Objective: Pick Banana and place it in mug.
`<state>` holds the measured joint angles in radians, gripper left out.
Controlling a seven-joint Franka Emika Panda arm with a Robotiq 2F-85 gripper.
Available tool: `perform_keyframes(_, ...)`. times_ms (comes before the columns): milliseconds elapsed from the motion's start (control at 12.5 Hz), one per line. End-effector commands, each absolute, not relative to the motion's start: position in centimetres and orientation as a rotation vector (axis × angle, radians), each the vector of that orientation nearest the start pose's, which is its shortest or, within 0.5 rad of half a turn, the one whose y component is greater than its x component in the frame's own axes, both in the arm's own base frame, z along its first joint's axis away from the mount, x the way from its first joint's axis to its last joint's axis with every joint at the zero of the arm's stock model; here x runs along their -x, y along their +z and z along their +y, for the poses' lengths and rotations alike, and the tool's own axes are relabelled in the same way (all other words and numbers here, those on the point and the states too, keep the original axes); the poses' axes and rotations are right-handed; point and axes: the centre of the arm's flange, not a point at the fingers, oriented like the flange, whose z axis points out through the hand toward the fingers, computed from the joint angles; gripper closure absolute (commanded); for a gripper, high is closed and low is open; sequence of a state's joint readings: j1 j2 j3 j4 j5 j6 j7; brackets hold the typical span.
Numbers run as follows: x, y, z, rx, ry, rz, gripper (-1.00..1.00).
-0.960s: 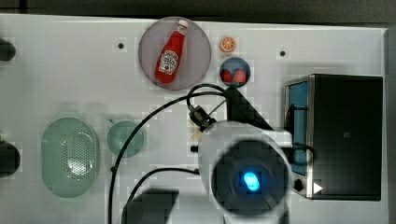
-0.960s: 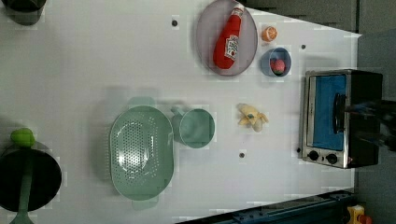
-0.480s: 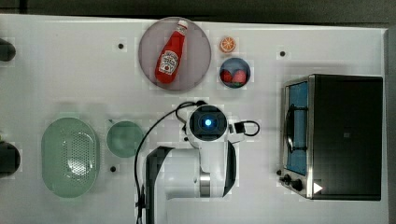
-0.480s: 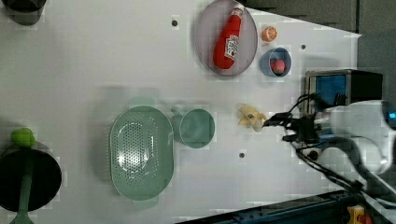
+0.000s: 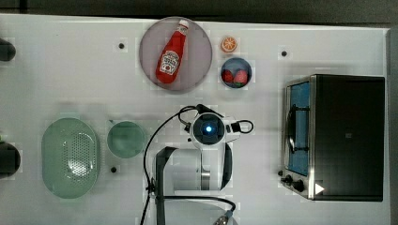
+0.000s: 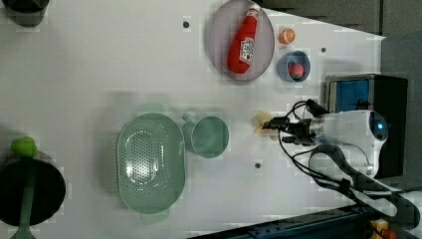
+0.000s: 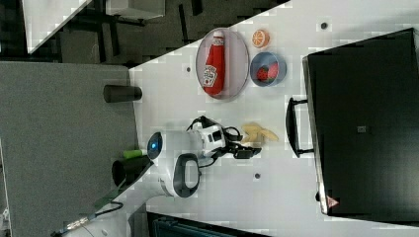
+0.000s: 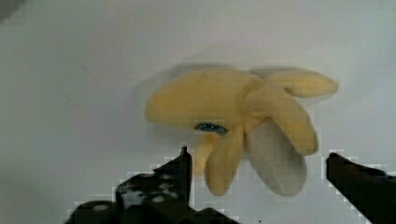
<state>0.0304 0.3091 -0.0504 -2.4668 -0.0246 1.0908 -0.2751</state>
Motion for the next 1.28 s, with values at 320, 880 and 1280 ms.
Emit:
perform_keyframes(320,-47.3,14.6,-0.5,3.096,0.055,0.702,-1.00)
perform_keyframes(880,-47.2,14.6,-0.5,3.095,0.056,0.702,0.34)
perform_keyframes(1280,-48.9,19.6,-1.1,3.071,-0.069,0.721,0.34)
